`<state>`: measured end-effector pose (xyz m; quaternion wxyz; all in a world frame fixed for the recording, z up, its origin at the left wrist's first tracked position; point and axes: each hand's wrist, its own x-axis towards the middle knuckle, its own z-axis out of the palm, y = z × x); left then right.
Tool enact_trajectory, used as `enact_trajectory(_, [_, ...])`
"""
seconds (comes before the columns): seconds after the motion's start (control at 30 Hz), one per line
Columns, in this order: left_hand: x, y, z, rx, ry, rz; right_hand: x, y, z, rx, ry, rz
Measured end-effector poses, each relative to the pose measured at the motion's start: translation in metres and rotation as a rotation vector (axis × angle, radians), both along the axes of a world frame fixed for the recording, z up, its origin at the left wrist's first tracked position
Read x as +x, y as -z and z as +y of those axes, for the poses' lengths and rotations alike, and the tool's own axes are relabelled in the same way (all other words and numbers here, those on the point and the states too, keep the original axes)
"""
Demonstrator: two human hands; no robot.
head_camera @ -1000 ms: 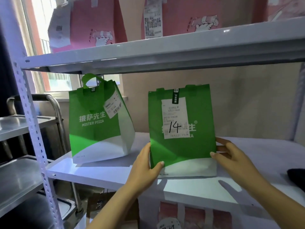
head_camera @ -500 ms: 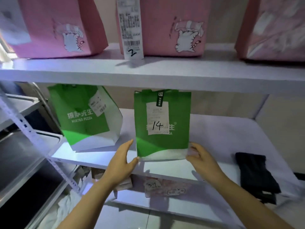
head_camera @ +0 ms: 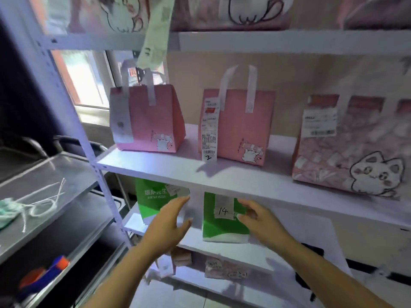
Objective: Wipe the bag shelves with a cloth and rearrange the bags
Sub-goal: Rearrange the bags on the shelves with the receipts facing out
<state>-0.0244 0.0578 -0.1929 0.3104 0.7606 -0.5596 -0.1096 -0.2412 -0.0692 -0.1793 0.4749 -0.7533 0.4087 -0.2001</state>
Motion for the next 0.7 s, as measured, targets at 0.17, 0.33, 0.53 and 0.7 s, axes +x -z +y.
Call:
enact_trajectory(0.17, [0.005,-0.097,0.011,-0.146,-0.039,-0.062,0.010,-0.096,0.005,-0.173,-0.038,-0.071])
enact_trajectory(0.33, [0.014,-0.159,0.017,-0.240,-0.086,-0.156,0.021,-0.163,0.014,-0.268,-0.073,-0.177])
enact_trajectory(0.53, [0.035,-0.200,0.026,-0.292,-0.077,-0.206,0.040,-0.203,0.022,-0.361,-0.078,-0.196])
enact_trajectory(0.7, [0.069,-0.225,0.031,-0.318,-0.066,-0.253,0.072,-0.224,0.028,-0.407,-0.078,-0.242])
